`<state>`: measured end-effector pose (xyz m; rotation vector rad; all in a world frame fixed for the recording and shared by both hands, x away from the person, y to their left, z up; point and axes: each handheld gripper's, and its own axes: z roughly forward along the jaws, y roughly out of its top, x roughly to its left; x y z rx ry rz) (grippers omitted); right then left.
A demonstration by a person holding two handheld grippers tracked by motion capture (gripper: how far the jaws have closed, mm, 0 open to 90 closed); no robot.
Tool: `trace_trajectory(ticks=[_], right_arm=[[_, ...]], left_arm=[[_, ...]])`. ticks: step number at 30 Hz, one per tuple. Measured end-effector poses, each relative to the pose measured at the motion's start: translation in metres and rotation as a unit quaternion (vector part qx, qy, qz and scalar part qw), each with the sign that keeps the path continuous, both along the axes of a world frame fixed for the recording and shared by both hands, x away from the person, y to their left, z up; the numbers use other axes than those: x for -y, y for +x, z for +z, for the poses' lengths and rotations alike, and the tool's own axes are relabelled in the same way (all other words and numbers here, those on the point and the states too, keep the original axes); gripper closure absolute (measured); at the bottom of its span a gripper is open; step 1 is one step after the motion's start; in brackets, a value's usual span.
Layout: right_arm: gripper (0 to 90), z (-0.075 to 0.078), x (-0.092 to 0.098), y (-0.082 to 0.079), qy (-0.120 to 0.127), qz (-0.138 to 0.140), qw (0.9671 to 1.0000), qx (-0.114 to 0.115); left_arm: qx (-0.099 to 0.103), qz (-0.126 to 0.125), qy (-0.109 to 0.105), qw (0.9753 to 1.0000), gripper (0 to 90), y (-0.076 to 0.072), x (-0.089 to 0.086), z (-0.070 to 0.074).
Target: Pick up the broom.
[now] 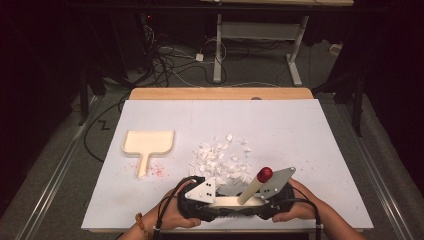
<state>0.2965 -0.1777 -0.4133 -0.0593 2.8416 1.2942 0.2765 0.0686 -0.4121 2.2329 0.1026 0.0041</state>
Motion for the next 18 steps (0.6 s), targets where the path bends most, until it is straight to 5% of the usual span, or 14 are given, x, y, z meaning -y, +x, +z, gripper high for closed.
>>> trace_trajectory(ticks=[5,9,10,11,12,14,18], right_arm=[[68.0,-0.001,-0.002,-0.001,0.008,0.002,1.0000,0.001],[68.0,0.002,-0.001,0.000,0.009,-0.023,0.9995,0.019],[68.1,0.003,0.001,0.000,0.012,-0.034,0.9991,0.022],[68.1,0.003,0.001,0.000,0.012,-0.034,0.9991,0.022],[68.1,0.007,0.005,0.002,0.016,-0.054,0.9981,0.026],[68.1,0.011,0.010,0.004,0.020,-0.081,0.9960,0.033],[68.1,0.021,0.020,0.009,0.034,-0.128,0.9899,0.050]], left_arm=[[0.008,0.010,-0.006,0.9999,61.3,0.001,-0.003,0.001],[0.025,0.043,-0.018,0.9986,43.1,0.002,-0.008,0.006],[0.052,0.072,-0.018,0.9959,39.8,0.002,-0.013,0.008],[0.052,0.072,-0.018,0.9959,35.9,0.002,-0.013,0.008],[0.081,0.115,-0.011,0.9899,31.6,0.001,-0.018,0.009],[0.125,0.160,0.009,0.9792,26.8,-0.003,-0.024,0.006],[0.138,0.219,0.004,0.9660,22.0,-0.005,-0.047,-0.001]])
